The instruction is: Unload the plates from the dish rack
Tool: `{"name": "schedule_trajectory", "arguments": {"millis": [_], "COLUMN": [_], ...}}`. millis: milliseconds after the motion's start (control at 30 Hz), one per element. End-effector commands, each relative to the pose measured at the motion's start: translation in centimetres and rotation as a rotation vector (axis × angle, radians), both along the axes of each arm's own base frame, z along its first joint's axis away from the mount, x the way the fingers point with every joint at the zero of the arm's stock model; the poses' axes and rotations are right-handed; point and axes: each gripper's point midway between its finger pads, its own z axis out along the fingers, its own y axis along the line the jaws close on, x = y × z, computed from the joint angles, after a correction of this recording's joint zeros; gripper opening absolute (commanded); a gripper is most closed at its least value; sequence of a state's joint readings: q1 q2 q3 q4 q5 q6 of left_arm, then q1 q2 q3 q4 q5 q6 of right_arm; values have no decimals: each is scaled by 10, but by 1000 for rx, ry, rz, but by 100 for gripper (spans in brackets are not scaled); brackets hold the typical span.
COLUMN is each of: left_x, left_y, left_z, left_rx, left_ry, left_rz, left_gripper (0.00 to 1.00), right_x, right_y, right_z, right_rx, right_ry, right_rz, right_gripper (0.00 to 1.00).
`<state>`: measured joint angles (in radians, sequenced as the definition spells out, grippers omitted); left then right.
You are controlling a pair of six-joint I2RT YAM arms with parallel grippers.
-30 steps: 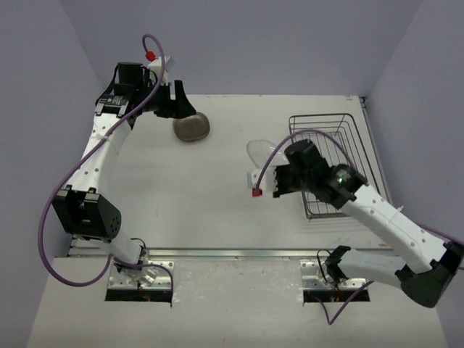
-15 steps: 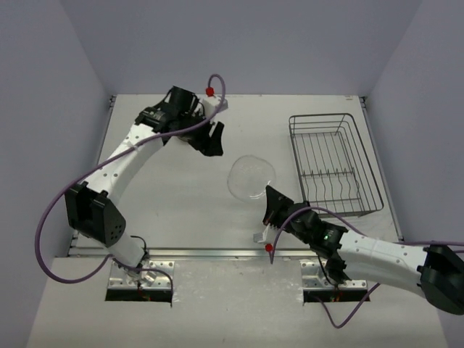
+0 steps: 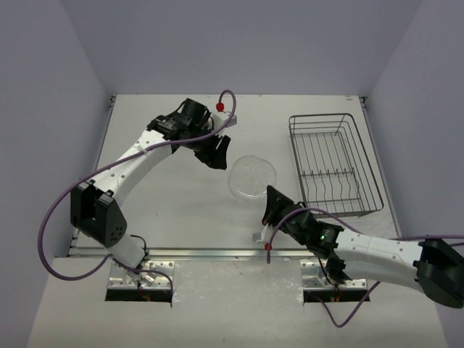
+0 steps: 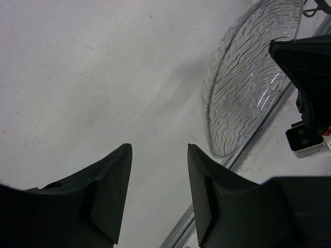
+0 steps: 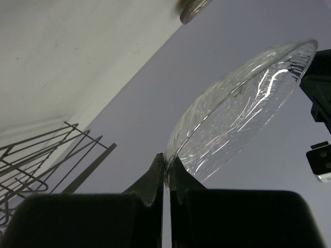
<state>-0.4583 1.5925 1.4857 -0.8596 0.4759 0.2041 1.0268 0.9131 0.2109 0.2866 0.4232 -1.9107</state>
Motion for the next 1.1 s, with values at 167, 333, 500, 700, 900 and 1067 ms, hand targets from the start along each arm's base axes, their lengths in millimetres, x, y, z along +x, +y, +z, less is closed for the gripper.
{"name": "schedule_trajectory", "arguments": {"millis": [167, 333, 500, 700, 900, 1067], "left_x": [4, 3, 5, 10, 11, 12], "left_y": [-20, -29, -35, -36, -40, -42], "left_z": [13, 8, 2, -1, 1, -5], "left_rx": [-119, -148, -142, -136, -160, -161], "left_ry": [0, 41, 51, 50, 59, 82], "left_rz": [-26, -56, -63, -46, -41, -35], "left_gripper": [46, 46, 46, 38, 27, 23], "right_x": [13, 13, 12, 10, 6, 8], "right_y": [-6, 4, 13, 19, 27, 34], "right_z": [14, 18, 22, 25, 28, 36], "right_rx": [31, 47, 64, 72, 86, 115], "right_ry": [39, 63, 68, 62, 49, 47], "right_rz": [-166, -183, -180, -164, -140, -138], "right_gripper": [0, 0, 0, 0, 0, 0]}}
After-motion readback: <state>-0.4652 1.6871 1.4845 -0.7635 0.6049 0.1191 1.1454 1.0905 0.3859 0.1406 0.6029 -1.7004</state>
